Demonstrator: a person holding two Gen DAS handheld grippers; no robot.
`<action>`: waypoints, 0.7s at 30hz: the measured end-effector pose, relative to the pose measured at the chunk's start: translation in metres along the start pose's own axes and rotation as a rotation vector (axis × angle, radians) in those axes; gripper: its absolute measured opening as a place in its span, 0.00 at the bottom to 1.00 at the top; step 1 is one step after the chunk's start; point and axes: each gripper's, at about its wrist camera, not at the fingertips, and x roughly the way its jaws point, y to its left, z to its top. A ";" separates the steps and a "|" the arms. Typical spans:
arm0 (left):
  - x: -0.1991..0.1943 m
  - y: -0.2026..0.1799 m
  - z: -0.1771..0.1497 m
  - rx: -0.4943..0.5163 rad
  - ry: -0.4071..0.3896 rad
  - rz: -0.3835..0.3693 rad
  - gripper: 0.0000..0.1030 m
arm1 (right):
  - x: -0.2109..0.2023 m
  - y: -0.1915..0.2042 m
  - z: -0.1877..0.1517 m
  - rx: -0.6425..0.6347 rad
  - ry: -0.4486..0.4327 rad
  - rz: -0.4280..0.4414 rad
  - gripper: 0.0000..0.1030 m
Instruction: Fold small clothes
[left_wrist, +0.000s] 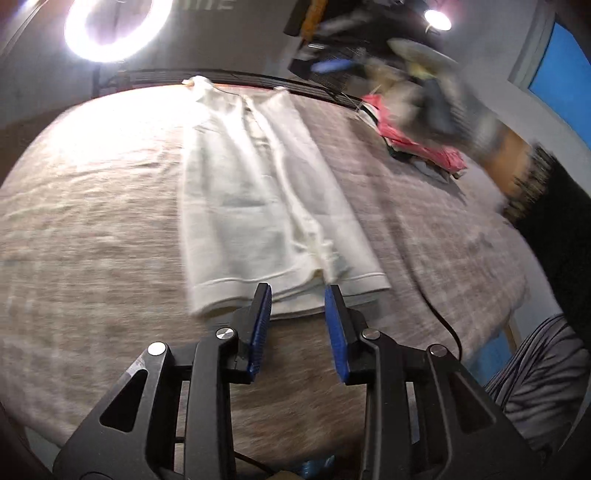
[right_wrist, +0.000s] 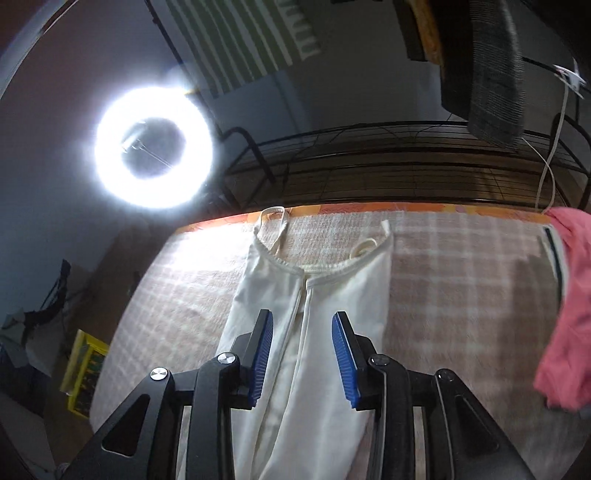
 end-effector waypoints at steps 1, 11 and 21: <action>-0.003 0.009 0.001 -0.013 -0.002 0.013 0.29 | -0.014 0.000 -0.008 0.002 -0.001 -0.002 0.34; 0.012 0.081 0.013 -0.249 0.088 0.003 0.29 | -0.087 -0.004 -0.165 0.065 0.100 0.002 0.45; 0.029 0.063 0.017 -0.195 0.127 0.059 0.29 | -0.060 -0.001 -0.246 0.107 0.248 0.064 0.44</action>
